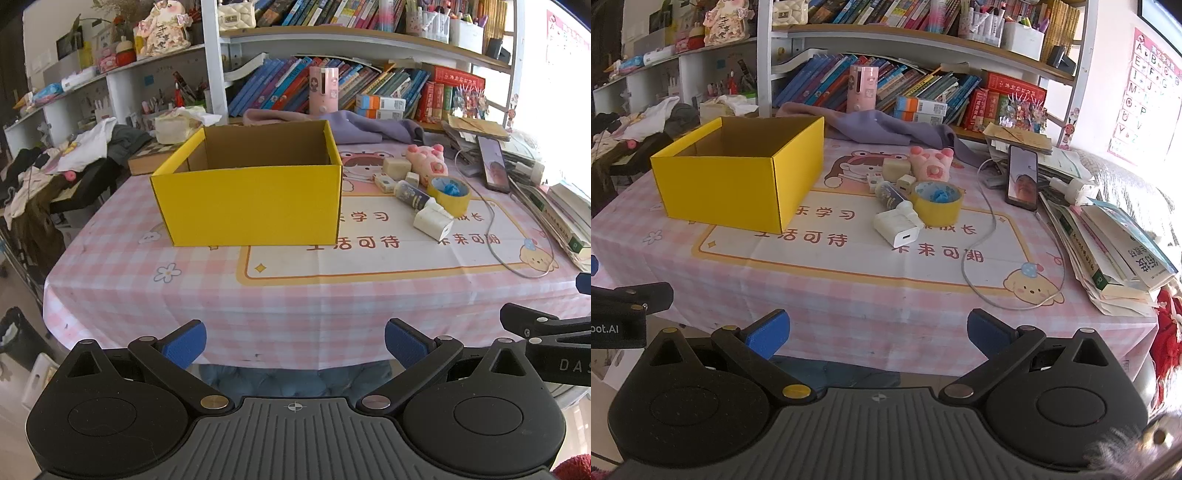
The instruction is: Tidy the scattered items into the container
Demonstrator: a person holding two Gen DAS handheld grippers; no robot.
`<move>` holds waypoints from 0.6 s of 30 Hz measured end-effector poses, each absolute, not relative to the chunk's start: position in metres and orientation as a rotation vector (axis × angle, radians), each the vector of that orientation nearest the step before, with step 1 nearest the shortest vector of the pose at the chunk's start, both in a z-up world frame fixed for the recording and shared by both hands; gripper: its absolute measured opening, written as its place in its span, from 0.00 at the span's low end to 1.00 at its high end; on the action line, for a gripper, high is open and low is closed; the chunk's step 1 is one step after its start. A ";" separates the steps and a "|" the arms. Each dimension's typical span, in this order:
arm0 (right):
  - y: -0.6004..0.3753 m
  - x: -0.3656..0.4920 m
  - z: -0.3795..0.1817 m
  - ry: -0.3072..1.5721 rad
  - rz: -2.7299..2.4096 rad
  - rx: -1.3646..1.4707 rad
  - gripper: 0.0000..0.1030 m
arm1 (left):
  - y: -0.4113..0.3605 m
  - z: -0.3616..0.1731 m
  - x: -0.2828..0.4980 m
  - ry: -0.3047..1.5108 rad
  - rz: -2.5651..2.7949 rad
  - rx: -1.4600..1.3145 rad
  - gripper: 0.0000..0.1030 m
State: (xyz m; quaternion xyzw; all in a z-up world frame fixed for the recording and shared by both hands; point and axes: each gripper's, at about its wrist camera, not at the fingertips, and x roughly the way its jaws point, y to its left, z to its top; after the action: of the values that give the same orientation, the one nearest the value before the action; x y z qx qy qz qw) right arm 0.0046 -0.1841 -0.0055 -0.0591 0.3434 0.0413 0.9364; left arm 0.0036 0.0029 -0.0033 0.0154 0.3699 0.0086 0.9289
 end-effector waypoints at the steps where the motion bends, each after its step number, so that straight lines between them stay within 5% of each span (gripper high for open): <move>1: -0.183 0.005 -0.005 0.702 0.085 -0.121 1.00 | 0.003 -0.003 0.004 0.758 0.017 0.032 1.00; 18: -0.181 0.004 -0.004 0.700 0.090 -0.123 1.00 | 0.006 -0.002 0.003 0.762 0.020 0.032 1.00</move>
State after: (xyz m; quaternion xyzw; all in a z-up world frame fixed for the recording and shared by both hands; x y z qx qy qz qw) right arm 0.0040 -0.1809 -0.0040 -0.0600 0.3426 0.0441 0.9365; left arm 0.0027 0.0060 -0.0020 0.0154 0.3719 0.0096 0.9281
